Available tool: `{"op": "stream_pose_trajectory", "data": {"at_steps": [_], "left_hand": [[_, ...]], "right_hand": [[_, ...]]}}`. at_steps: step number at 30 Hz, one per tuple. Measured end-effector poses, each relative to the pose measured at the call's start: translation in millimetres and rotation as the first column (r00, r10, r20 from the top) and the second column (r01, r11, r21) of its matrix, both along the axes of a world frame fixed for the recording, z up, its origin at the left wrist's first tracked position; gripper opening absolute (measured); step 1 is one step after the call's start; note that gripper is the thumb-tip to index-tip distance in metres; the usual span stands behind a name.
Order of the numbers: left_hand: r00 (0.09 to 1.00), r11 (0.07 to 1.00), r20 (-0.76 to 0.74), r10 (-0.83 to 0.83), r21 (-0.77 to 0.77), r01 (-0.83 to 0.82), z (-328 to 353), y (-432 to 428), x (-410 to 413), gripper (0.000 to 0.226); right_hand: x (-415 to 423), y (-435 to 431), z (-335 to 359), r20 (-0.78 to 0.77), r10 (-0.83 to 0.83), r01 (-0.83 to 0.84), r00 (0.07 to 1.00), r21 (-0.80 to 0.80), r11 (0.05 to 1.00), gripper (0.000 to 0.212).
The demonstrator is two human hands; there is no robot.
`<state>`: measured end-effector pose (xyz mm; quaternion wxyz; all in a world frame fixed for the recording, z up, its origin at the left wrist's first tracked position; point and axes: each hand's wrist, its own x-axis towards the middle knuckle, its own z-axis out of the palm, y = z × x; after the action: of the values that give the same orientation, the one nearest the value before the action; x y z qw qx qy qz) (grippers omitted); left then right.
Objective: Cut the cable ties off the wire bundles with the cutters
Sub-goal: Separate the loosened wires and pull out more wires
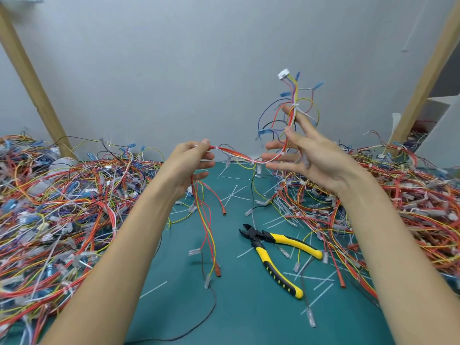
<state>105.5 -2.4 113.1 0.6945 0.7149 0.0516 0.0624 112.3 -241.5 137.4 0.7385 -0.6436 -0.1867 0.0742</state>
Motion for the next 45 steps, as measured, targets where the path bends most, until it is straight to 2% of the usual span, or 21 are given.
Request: {"op": "stream_pose_trajectory", "data": {"at_steps": [3, 7, 11, 14, 18, 23, 28, 34, 39, 42, 45], "left_hand": [[1.0, 1.0, -0.01, 0.005, 0.026, -0.005, 0.2, 1.0, -0.2, 0.016], [0.999, 0.998, -0.037, -0.02, 0.053, 0.022, 2.5, 2.0, -0.7, 0.014], [0.995, 0.961, -0.06, -0.083, 0.258, 0.096, 5.3, 5.2, -5.7, 0.012], [0.984, 0.878, -0.085, -0.158, 0.443, 0.18, 6.2, 8.3, -11.8, 0.013], [0.957, 0.782, -0.149, -0.248, 0.553, 0.288, 4.7, 4.2, -14.1, 0.01], [0.922, 0.565, -0.226, -0.313, 0.737, 0.372, -0.4, -5.2, -14.6, 0.007], [0.795, 0.468, -0.414, -0.444, 0.649, 0.6, -3.9, -24.5, -24.4, 0.012], [0.64, 0.442, -0.526, -0.56, 0.464, 0.768, -11.2, -41.0, -31.8, 0.026], [0.374, 0.192, -0.667, -0.645, 0.332, 0.924, -6.1, -34.7, -35.7, 0.028], [0.285, 0.146, -0.59, -0.755, 0.273, 0.951, 0.5, -34.2, -38.8, 0.02], [0.322, 0.22, -0.405, -0.856, 0.28, 0.935, 9.4, -35.5, -43.1, 0.011]], "right_hand": [[2.4, -1.6, 1.9, 0.025, -0.049, 0.047, 0.998, 0.084, 0.995, 0.054], [3.0, -2.6, 0.1, 0.054, -0.078, 0.075, 0.995, 0.069, 0.995, 0.075], [0.6, 2.4, -2.4, 0.051, -0.137, 0.133, 0.989, 0.076, 0.988, 0.093], [2.9, 2.9, -2.7, 0.067, -0.18, 0.169, 0.981, 0.147, 0.975, 0.096], [5.5, 0.5, -0.9, 0.104, -0.217, 0.195, 0.971, 0.19, 0.962, 0.093], [6.0, 0.7, -0.5, 0.107, -0.261, 0.238, 0.959, 0.19, 0.953, 0.089], [11.5, 2.0, -3.4, 0.126, -0.342, 0.319, 0.931, 0.173, 0.932, 0.087], [17.8, 3.2, -0.8, 0.186, -0.464, 0.422, 0.866, 0.224, 0.878, 0.086], [23.6, -0.1, 0.2, 0.233, -0.545, 0.486, 0.806, 0.266, 0.833, 0.085], [26.5, -1.4, -6.1, 0.282, -0.567, 0.529, 0.774, 0.204, 0.824, 0.083], [29.1, -5.4, -8.2, 0.319, -0.553, 0.537, 0.77, 0.146, 0.831, 0.081]]}}
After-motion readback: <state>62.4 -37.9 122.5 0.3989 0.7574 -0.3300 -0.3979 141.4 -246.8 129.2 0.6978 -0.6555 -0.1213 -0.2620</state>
